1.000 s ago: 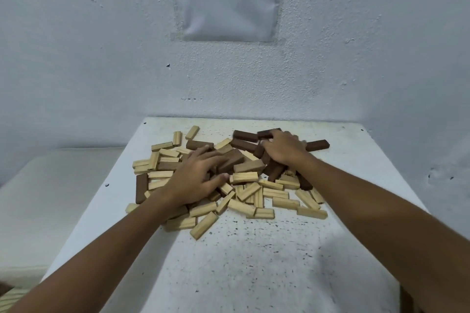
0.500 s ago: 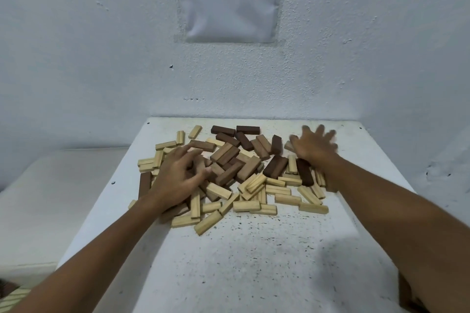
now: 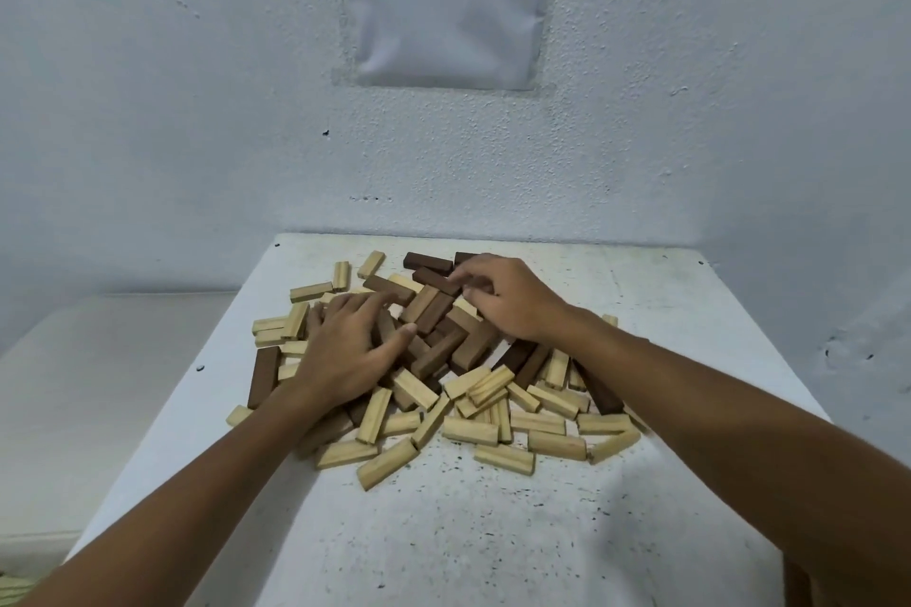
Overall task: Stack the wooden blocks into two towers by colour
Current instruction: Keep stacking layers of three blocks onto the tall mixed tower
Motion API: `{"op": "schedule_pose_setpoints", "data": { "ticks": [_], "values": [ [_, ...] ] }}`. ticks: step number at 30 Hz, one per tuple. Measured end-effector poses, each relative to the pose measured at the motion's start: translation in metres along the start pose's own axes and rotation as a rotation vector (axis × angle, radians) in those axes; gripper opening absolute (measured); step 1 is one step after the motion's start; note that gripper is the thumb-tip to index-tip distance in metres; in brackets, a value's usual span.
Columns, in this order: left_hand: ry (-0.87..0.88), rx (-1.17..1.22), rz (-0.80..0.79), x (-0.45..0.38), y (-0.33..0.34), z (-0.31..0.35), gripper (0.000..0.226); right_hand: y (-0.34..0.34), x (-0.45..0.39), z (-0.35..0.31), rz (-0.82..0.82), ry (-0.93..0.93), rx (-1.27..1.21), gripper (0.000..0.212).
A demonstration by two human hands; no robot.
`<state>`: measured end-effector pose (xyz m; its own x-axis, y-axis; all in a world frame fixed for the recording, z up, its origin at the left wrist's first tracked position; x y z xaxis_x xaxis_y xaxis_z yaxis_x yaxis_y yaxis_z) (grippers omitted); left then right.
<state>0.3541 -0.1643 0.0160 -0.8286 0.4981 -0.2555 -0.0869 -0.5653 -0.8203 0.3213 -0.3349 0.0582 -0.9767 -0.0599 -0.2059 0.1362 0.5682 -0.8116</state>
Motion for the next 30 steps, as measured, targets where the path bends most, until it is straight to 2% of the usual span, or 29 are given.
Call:
{"op": "schedule_pose_setpoints", "data": {
  "ticks": [2, 5, 9, 11, 13, 15, 17, 21, 23, 27, 30],
  "values": [
    [0.020, 0.030, 0.023, -0.015, -0.005, 0.004, 0.075, -0.005, -0.008, 0.001, 0.080, -0.017, -0.040, 0.025],
    [0.076, 0.101, -0.043, -0.048, 0.001, 0.008, 0.067, -0.011, -0.025, 0.031, 0.127, 0.099, 0.006, 0.035],
    [0.143, 0.048, -0.200, -0.092, 0.028, 0.017, 0.064, 0.010, -0.045, 0.085, -0.106, 0.337, 0.129, 0.082],
    [0.117, 0.000, -0.315, -0.106, 0.046, 0.013, 0.068, 0.020, -0.050, 0.095, -0.210, 0.385, 0.147, 0.089],
    [0.112, -0.058, -0.367, -0.113, 0.055, 0.008, 0.071, 0.022, -0.055, 0.093, -0.256, 0.371, 0.192, 0.081],
    [0.134, -0.066, -0.316, -0.116, 0.051, 0.006, 0.069, 0.017, -0.060, 0.088, -0.246, 0.344, 0.204, 0.067],
    [0.153, -0.042, -0.235, -0.116, 0.044, 0.005, 0.060, 0.012, -0.061, 0.085, -0.217, 0.333, 0.196, 0.066],
    [0.110, 0.017, -0.136, -0.117, 0.036, 0.000, 0.054, 0.014, -0.064, 0.086, -0.197, 0.372, 0.180, 0.089],
    [0.080, 0.044, -0.109, -0.120, 0.034, -0.002, 0.050, 0.017, -0.065, 0.088, -0.198, 0.433, 0.104, 0.094],
    [0.042, 0.083, -0.066, -0.126, 0.029, -0.003, 0.029, 0.021, -0.064, 0.087, -0.248, 0.518, 0.049, 0.066],
    [0.055, 0.114, -0.021, -0.125, 0.024, -0.001, 0.024, 0.028, -0.064, 0.081, -0.281, 0.497, 0.075, 0.070]
  ]
}}
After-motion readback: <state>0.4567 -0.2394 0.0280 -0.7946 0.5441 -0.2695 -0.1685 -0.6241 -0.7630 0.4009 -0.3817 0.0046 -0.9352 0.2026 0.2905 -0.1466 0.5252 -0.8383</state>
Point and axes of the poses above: each hand's wrist, its own x-axis away from the middle knuckle, its own y-axis out of the palm, z = x × y, the point moved 10 cm from there along -x, towards the middle knuckle, and after that the axes turned 6 degrees about x, right-handed, at the moved point
